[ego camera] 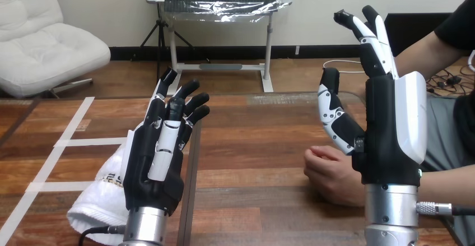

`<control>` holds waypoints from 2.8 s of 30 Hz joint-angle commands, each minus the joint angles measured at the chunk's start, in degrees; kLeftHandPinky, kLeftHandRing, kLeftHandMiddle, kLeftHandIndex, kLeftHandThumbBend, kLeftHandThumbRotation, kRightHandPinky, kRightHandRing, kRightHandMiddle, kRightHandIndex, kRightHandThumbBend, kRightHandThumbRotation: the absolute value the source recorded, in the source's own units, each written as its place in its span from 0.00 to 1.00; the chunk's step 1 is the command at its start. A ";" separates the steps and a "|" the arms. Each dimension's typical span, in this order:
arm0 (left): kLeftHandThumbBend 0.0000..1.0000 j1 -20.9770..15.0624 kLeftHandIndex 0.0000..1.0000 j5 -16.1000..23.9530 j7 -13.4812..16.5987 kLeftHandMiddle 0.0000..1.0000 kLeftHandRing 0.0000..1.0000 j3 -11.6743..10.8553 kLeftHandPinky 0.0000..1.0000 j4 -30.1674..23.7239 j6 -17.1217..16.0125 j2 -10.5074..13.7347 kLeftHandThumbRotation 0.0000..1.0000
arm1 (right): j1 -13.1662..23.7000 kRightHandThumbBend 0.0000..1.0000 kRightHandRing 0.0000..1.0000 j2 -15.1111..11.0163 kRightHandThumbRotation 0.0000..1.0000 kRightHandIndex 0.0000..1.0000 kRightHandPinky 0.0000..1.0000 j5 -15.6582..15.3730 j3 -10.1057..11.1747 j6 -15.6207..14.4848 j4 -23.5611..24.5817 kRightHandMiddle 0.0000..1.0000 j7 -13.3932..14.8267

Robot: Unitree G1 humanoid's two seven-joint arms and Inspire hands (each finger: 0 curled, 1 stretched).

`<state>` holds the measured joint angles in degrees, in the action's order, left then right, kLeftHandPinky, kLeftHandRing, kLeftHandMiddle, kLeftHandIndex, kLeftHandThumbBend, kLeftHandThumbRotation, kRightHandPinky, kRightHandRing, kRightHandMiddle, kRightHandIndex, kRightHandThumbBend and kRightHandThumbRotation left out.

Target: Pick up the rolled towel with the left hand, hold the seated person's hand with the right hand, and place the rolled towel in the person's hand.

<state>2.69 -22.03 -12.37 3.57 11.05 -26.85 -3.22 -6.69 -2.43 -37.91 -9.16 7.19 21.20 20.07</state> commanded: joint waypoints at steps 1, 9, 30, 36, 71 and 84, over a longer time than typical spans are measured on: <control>0.53 -3.77 0.93 0.24 0.08 0.83 0.79 0.87 0.77 -2.34 -0.62 -4.59 0.61 | 2.76 0.06 0.94 0.67 0.00 0.86 0.88 0.41 0.39 -0.39 1.97 0.97 -0.49; 0.54 -3.92 0.93 0.59 0.10 0.82 0.78 0.99 0.76 -2.21 -0.69 -4.43 0.62 | 2.78 0.07 0.94 0.75 0.00 0.86 0.88 0.10 0.49 -0.87 2.10 0.97 -0.78; 0.55 -4.38 0.92 0.17 -0.06 0.82 0.78 1.09 0.76 -2.16 -0.64 -4.46 0.62 | 3.15 0.08 0.94 0.79 0.00 0.86 0.88 0.63 0.53 -0.85 1.99 0.97 -0.77; 0.55 -4.59 0.92 0.35 0.00 0.82 0.78 1.08 0.76 -2.05 -0.93 -4.38 0.61 | 3.23 0.08 0.94 0.77 0.00 0.87 0.88 0.64 0.50 -0.96 2.11 0.97 -0.87; 0.56 0.20 0.90 50.30 31.33 0.83 0.81 2.25 0.77 -11.21 1.68 -1.47 0.40 | 2.28 0.07 0.95 0.27 0.00 0.87 0.88 0.93 0.43 -0.91 2.25 0.98 -1.20; 0.72 -0.44 0.88 70.28 45.20 0.87 0.84 3.64 0.80 -14.90 10.76 0.45 0.26 | 2.18 0.08 0.94 0.25 0.00 0.87 0.88 0.73 0.43 -0.91 1.85 0.98 -1.09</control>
<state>5.35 24.55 17.74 4.73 8.84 -23.28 -2.77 -8.27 -2.50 -36.94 -9.05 6.04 21.19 19.20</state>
